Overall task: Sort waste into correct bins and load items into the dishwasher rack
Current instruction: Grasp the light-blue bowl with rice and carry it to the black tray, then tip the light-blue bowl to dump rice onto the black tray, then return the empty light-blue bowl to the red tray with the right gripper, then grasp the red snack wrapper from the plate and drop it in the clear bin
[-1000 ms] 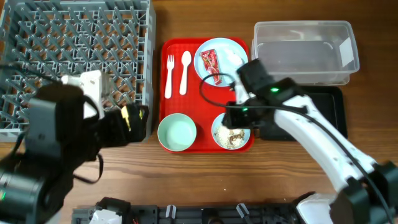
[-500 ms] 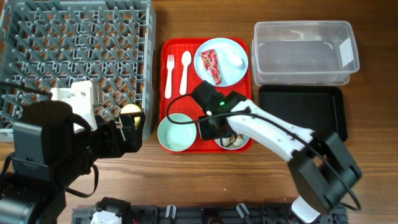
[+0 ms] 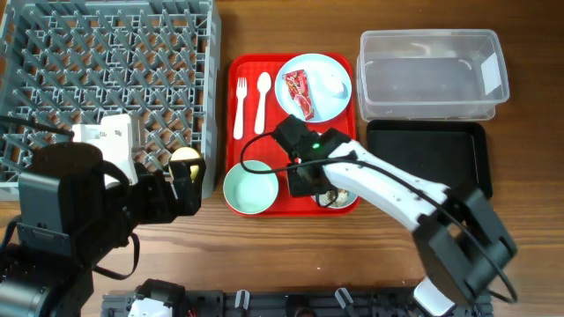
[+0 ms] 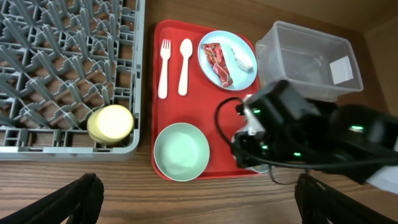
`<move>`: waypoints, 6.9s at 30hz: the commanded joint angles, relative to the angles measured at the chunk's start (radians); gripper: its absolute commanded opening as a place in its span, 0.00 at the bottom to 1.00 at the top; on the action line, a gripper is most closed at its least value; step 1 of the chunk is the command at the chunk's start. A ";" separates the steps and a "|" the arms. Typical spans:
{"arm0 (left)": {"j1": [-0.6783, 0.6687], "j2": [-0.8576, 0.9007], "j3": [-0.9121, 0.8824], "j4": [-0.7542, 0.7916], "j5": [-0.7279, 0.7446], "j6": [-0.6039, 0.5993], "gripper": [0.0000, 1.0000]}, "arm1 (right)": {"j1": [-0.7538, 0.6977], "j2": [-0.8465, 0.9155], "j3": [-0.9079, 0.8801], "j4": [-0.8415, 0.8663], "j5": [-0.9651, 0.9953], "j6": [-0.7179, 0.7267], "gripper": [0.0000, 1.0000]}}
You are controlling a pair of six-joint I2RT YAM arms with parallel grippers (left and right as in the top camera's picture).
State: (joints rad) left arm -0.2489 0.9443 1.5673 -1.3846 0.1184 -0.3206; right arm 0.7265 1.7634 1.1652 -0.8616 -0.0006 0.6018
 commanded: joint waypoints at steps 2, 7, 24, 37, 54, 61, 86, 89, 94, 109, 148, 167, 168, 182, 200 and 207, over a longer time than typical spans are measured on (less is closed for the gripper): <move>-0.003 -0.001 0.006 0.003 0.012 -0.008 1.00 | -0.054 -0.182 -0.008 -0.041 0.004 -0.035 0.04; -0.004 -0.001 0.006 0.003 0.012 -0.008 1.00 | -0.162 -0.306 -0.008 -0.089 -0.037 -0.098 0.04; -0.004 -0.001 0.006 0.003 0.012 -0.008 1.00 | -0.922 -0.230 -0.179 -0.115 -1.013 -0.747 0.04; -0.004 -0.001 0.006 0.003 0.012 -0.008 1.00 | -1.246 -0.061 -0.217 -0.116 -1.387 -1.048 0.04; -0.004 -0.001 0.006 0.003 0.012 -0.008 1.00 | -1.269 -0.079 -0.217 -0.130 -1.546 -1.016 0.04; -0.003 -0.001 0.006 0.003 0.012 -0.008 1.00 | -1.266 -0.091 -0.217 -0.123 -1.479 -1.012 0.04; -0.004 -0.001 0.006 0.003 0.012 -0.008 1.00 | -1.149 -0.245 -0.198 -0.158 -1.295 -0.883 0.04; -0.003 -0.001 0.006 0.003 0.012 -0.008 1.00 | -1.013 -0.325 -0.189 -0.184 -1.130 -0.854 0.04; -0.003 -0.001 0.006 0.003 0.012 -0.009 1.00 | -0.673 -0.461 -0.189 -0.111 -0.680 -0.611 0.04; -0.004 -0.001 0.006 0.003 0.012 -0.008 1.00 | 0.053 -0.208 -0.189 0.264 0.075 -0.091 0.05; -0.004 -0.001 0.006 0.003 0.012 -0.008 1.00 | -0.120 0.424 0.374 0.505 0.064 -0.448 0.63; -0.003 -0.001 0.006 0.003 0.012 -0.008 1.00 | -0.117 0.411 0.374 0.359 -0.161 -0.490 0.45; -0.004 -0.001 0.006 0.003 0.012 -0.008 1.00 | -0.119 0.391 0.374 0.360 -0.161 -0.480 0.50; -0.003 -0.001 0.006 0.003 0.012 -0.008 1.00 | -0.196 0.363 0.371 0.428 0.095 -0.553 0.51; -0.003 -0.001 0.006 0.003 0.012 -0.008 1.00 | -0.217 0.351 0.374 0.399 0.037 -0.544 0.04; -0.004 -0.001 0.006 0.003 0.012 -0.008 1.00 | -0.278 0.098 0.374 0.355 0.075 -0.441 0.04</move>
State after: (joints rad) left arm -0.2489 0.9440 1.5673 -1.3846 0.1215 -0.3206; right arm 0.4969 2.0346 1.5375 -0.4900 0.0452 0.0872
